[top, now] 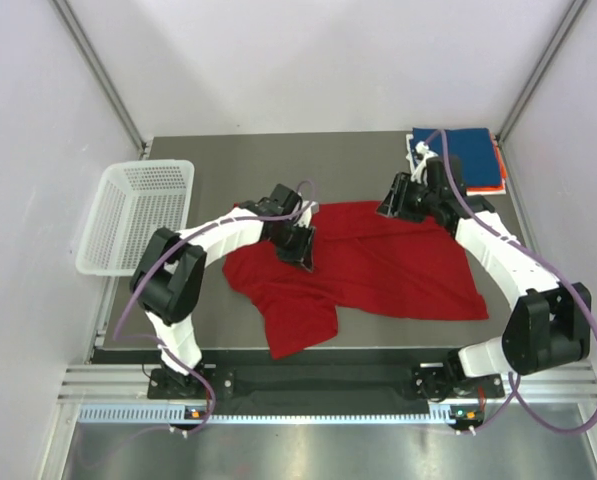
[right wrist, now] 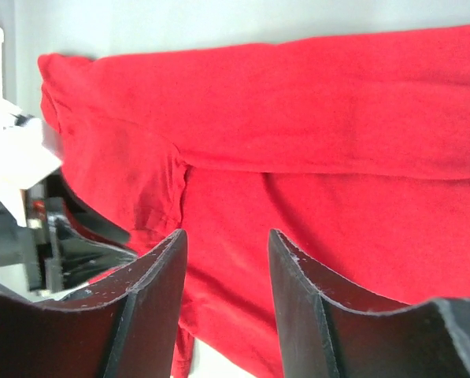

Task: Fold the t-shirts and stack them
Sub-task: Fold the tshirt

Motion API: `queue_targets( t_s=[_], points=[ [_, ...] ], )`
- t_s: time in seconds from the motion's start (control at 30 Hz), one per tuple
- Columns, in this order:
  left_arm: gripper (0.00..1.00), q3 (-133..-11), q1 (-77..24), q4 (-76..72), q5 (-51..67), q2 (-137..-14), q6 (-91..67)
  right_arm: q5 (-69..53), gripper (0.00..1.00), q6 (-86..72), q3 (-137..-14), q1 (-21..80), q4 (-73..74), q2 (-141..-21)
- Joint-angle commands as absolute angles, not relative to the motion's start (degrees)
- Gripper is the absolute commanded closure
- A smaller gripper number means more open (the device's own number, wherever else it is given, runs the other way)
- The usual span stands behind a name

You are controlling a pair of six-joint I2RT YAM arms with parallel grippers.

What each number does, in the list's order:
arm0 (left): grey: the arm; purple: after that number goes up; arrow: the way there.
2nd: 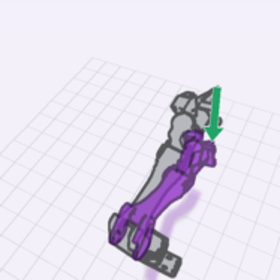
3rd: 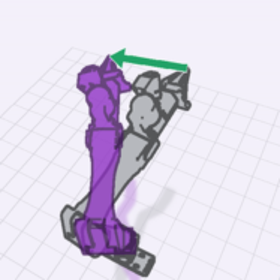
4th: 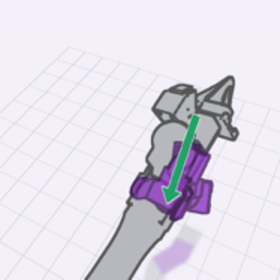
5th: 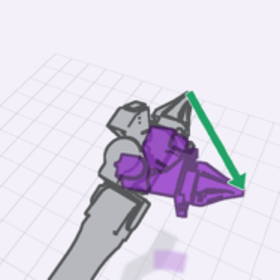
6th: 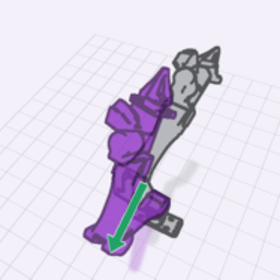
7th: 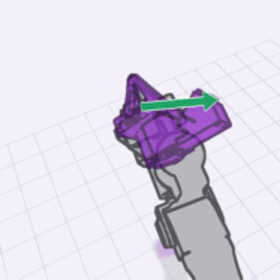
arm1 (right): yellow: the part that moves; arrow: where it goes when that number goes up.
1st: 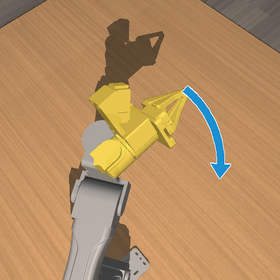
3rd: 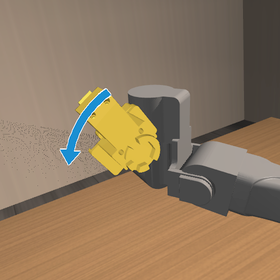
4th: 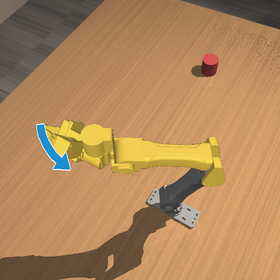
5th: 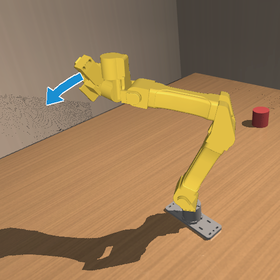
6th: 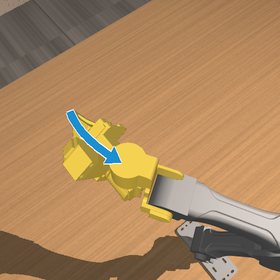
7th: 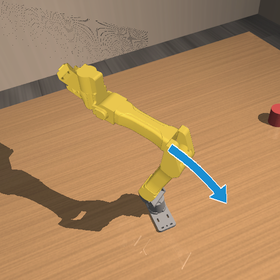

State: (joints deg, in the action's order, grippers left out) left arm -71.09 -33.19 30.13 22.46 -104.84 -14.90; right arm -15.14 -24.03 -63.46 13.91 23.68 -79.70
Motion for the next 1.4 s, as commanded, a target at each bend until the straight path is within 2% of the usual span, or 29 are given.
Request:
queue_targets(
  t_s=[0.0,0.13,0.23,0.43,0.77,1.1,1.37],
  points=[
    [0.60,-73.6,-31.3,34.5,20.6,-98.4,-17.0,-16.1,0.54,-23.6,-64.2,16.2,22.9,-81.0],
    [0.56,-75.7,-25.9,36.3,14.7,-95.4,-18.0,-13.7,0.54,-26.0,-65.0,22.4,22.9,-83.7],
    [0.55,-76.2,-17.8,37.7,10.0,-96.8,-19.2,-10.3,0.55,-28.7,-65.4,26.8,22.6,-87.0],
    [0.54,-78.6,-9.9,37.4,1.7,-102.5,-20.8,-7.1,0.58,-34.8,-63.3,28.8,16.4,-93.3],
    [0.55,-82.5,-7.5,34.3,-2.0,-114.2,-22.1,2.2,0.59,-39.5,-63.5,28.8,14.1,-98.8],
    [0.57,-93.4,-6.6,34.8,-0.9,-125.3,-22.9,10.9,0.62,-49.3,-64.2,28.0,17.2,-103.4],
    [0.56,-101.9,-5.6,38.2,-1.2,-129.5,-23.4,9.2,0.63,-56.0,-65.0,25.8,14.7,-108.3]
  ],
)
